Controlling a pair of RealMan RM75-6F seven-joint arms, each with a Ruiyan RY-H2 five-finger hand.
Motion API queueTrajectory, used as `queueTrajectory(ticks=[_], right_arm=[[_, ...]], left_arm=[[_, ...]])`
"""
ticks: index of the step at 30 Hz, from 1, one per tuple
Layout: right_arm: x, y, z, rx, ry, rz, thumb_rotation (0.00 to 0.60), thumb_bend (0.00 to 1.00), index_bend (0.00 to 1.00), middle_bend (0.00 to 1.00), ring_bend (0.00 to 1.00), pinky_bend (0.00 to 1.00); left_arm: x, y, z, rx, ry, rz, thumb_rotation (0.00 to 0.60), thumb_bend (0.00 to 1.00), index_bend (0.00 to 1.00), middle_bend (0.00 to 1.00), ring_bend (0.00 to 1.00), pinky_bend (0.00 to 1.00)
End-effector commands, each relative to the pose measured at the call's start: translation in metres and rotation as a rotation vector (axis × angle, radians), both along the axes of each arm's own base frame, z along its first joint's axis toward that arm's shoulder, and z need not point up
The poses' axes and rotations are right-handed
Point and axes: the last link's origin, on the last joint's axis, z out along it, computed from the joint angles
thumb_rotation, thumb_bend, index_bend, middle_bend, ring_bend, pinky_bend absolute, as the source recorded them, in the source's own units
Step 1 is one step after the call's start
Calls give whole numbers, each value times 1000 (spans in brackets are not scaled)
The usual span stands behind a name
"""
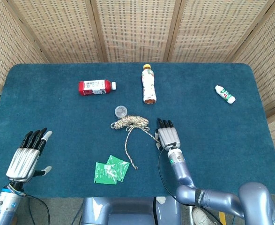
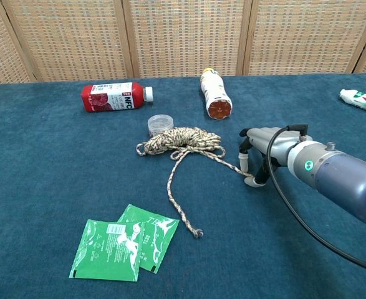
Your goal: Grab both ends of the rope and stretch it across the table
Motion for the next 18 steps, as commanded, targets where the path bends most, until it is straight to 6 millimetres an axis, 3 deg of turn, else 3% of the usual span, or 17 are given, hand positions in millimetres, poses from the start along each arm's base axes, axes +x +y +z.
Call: queueTrajectory(ticks=[1, 18], right_arm=[[-1, 0, 0, 1, 10, 3, 600, 361, 527, 0, 0, 0], [-1, -6, 7, -30, 42, 57, 600, 496, 635, 14, 0, 0]], left_arm=[[0, 0, 0, 0, 0, 0, 600, 0, 0, 0, 0, 0], [1, 1, -5, -20, 13, -6, 600, 0, 0, 0, 0, 0]])
